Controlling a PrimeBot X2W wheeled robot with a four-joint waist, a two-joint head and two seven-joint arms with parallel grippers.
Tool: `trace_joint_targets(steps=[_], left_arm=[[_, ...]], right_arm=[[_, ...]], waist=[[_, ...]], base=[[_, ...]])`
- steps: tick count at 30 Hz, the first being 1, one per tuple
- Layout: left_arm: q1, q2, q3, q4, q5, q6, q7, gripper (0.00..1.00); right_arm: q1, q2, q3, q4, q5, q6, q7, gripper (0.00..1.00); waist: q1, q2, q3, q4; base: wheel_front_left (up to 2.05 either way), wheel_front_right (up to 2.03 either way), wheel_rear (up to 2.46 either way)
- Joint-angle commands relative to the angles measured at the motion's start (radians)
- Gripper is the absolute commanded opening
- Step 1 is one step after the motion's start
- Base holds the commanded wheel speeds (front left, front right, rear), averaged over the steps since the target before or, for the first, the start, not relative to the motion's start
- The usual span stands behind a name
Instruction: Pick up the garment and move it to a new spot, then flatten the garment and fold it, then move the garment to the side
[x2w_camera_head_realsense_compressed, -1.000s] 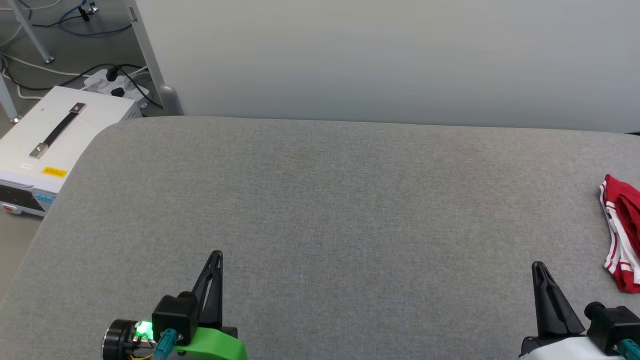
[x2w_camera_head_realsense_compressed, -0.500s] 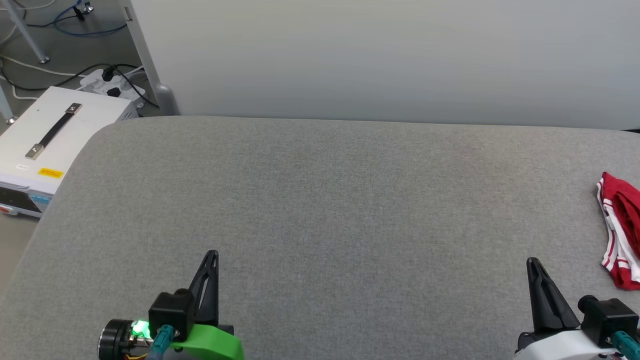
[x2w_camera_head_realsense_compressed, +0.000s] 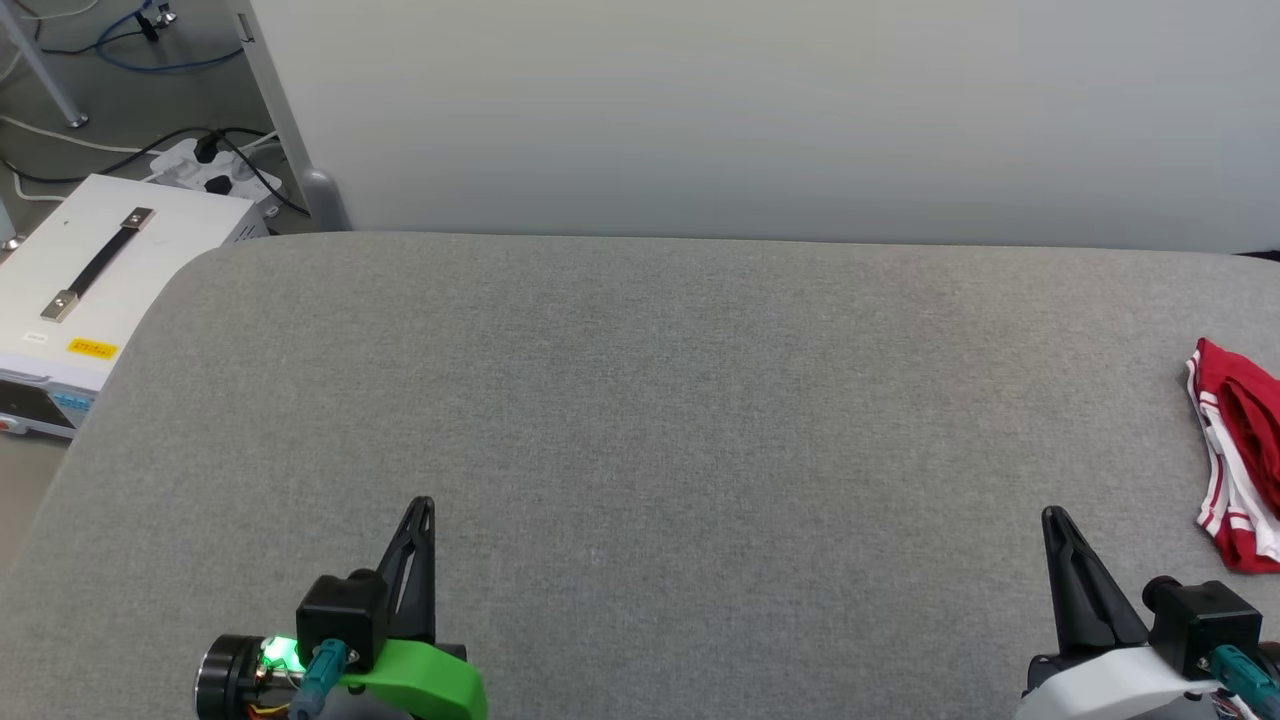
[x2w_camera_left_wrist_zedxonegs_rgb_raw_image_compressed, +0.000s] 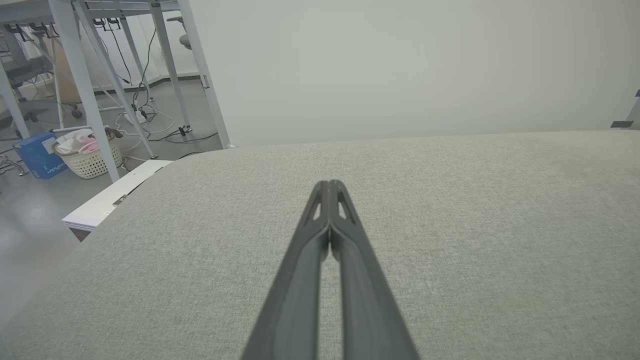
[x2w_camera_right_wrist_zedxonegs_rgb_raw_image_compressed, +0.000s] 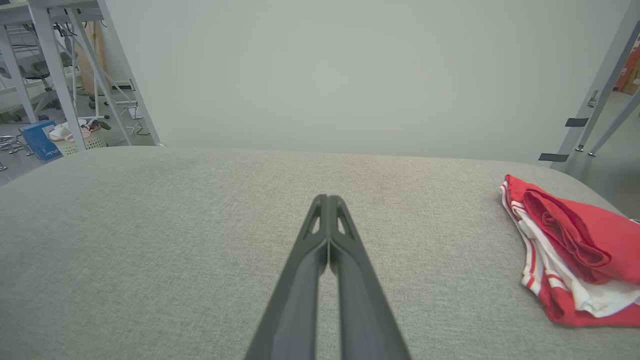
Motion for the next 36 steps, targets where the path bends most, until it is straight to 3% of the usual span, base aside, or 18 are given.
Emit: trace_joint_targets(steps=[1,36], left_arm=[[-0.024,-0.003,0.008,-0.008,0.008,0.005,0.005,0.0],[-0.047,-0.014,0.042,-0.024,0.02,0.008,0.075,0.0]], right_arm=[[-0.024,-0.001,0.003,0.002,-0.008,0.0,0.006,0.0],[-0.073,-0.001,0.021,0.007,-0.05,-0.001,0.076,0.0]], waist=[[0.0,0.0,0.0,-0.001],[0.0,0.0,0.01,-0.023]], base=[[0.0,0.0,0.0],[0.0,0.0,0.0]])
